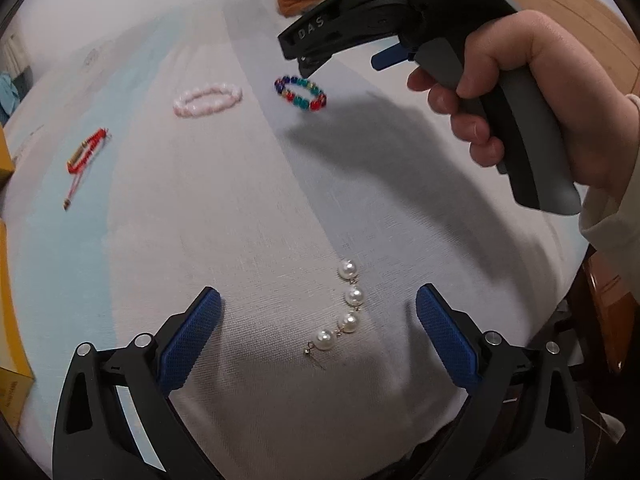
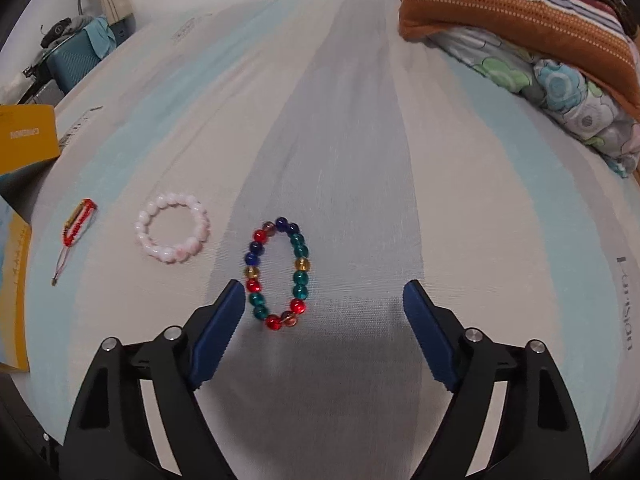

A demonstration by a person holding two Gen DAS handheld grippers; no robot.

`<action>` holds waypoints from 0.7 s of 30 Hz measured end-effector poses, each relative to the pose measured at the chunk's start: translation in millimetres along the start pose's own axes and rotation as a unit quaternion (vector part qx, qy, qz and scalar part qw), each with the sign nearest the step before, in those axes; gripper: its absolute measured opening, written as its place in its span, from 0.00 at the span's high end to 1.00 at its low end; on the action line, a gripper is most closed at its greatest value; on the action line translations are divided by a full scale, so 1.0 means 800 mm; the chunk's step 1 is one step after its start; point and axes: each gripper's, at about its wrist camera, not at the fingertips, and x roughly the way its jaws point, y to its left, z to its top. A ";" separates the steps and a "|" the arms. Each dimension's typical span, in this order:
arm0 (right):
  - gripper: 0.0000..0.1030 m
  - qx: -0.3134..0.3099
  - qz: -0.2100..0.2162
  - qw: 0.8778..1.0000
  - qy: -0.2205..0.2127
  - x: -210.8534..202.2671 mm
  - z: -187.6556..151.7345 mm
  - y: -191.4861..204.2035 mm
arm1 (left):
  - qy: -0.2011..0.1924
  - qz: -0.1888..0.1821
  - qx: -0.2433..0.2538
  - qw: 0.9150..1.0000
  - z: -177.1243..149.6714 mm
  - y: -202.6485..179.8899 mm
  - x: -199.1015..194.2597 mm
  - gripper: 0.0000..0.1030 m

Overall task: Organize jewelry
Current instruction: 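Grasp the pearl strand with left gripper while right grasps multicolour bead bracelet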

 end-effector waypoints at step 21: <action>0.65 0.045 0.037 0.997 0.041 0.045 0.012 -0.011 | 0.004 0.025 0.014 1.000 -0.012 0.008 0.003 0.73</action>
